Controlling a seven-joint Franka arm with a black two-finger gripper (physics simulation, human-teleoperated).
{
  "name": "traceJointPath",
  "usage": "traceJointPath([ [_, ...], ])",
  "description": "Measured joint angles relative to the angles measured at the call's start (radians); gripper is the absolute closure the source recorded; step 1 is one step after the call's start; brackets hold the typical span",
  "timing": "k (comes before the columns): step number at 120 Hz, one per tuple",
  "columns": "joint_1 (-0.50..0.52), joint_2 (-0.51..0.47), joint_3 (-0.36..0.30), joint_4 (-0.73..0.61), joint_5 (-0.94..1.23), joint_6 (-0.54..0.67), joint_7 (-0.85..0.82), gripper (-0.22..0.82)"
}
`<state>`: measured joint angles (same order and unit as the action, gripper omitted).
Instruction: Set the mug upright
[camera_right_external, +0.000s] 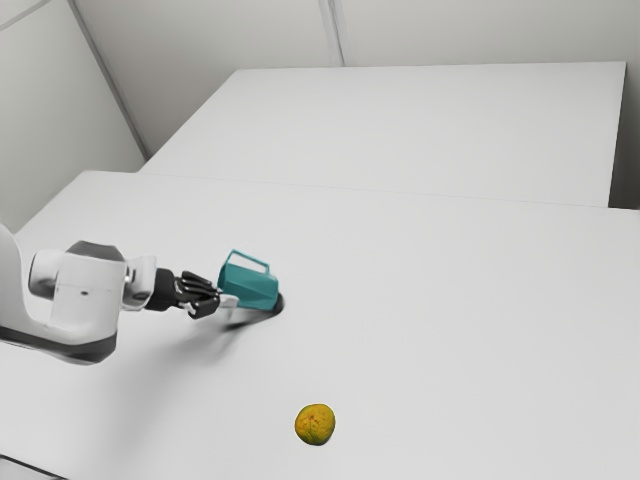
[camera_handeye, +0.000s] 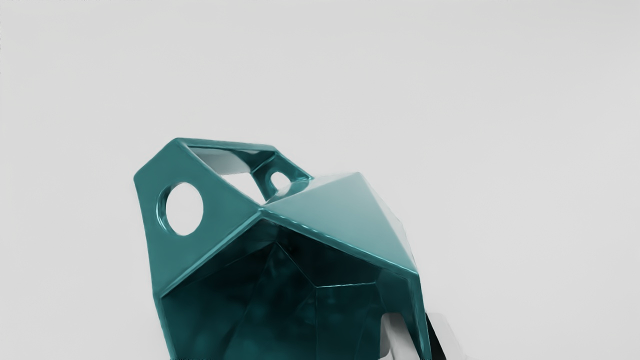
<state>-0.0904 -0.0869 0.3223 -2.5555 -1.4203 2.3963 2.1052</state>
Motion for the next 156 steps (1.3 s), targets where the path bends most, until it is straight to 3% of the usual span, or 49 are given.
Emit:
traceJointPath([
  [12,0.013,-0.050,-0.033,0.011,0.055,0.037,-0.008,0.77],
  [25,0.018,-0.095,-0.054,0.029,0.251,0.063,-0.083,0.78],
  [57,0.019,-0.146,-0.065,0.053,0.891,0.036,-0.486,0.78],
  [72,0.044,-0.150,-0.066,0.058,1.069,0.003,-0.673,0.78],
  [109,0.048,-0.094,-0.067,0.112,1.203,-0.017,-1.000,0.78],
  [156,-0.009,-0.010,-0.068,0.179,1.233,0.004,-1.243,0.78],
])
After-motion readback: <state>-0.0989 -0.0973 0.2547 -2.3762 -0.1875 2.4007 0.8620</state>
